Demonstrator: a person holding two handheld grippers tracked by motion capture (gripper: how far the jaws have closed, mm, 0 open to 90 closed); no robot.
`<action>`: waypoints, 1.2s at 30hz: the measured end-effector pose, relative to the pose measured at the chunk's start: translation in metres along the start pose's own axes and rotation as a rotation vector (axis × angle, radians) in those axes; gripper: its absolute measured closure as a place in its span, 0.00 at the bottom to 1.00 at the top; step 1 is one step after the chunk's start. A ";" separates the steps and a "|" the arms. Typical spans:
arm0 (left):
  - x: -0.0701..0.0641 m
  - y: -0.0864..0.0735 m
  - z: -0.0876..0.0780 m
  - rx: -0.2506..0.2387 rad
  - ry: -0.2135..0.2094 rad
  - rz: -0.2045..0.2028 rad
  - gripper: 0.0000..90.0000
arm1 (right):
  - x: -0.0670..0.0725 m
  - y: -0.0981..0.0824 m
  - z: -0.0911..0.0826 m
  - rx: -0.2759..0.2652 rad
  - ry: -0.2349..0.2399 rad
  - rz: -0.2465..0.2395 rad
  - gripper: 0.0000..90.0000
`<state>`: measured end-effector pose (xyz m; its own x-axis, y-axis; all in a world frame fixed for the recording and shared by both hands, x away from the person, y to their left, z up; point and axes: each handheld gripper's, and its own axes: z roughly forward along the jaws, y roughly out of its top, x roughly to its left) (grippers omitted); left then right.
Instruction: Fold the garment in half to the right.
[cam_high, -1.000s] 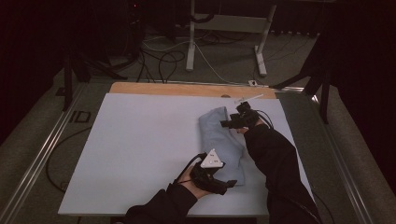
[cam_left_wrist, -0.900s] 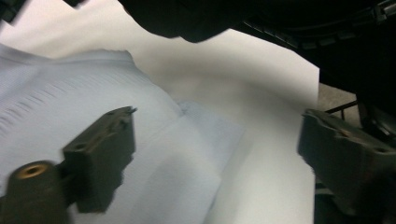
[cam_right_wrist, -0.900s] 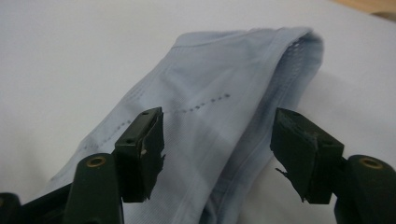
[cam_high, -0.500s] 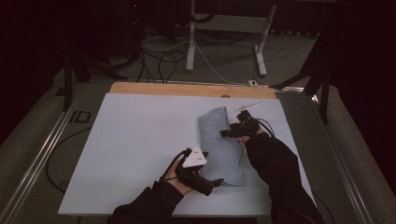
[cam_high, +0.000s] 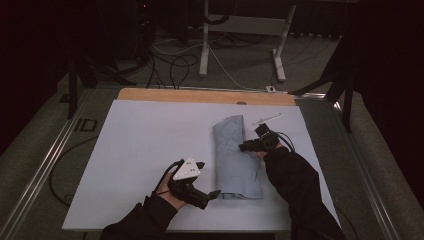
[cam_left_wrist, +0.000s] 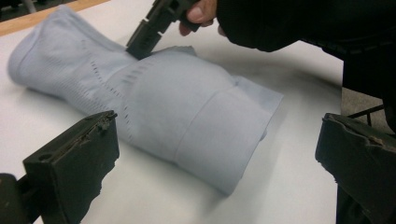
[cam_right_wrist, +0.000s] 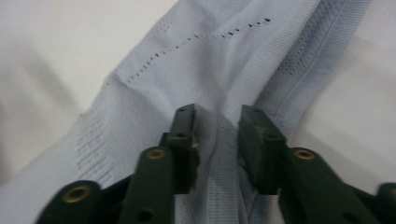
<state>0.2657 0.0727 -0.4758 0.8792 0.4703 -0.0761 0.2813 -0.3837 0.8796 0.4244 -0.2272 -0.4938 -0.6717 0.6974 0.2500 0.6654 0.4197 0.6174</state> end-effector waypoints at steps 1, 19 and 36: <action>0.001 -0.002 -0.002 -0.003 0.006 -0.006 0.00 | 0.000 0.000 0.000 0.004 -0.006 -0.002 0.85; 0.013 -0.016 -0.023 -0.019 0.050 -0.028 0.00 | 0.004 0.003 -0.003 0.012 -0.163 -0.064 1.00; 0.025 -0.027 -0.038 -0.048 0.080 0.008 0.00 | 0.007 -0.014 0.014 0.012 -0.174 -0.061 1.00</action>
<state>0.2658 0.1247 -0.4837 0.8473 0.5301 -0.0324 0.2538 -0.3506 0.9015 0.4149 -0.2201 -0.5106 -0.6451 0.7601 0.0787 0.6298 0.4705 0.6181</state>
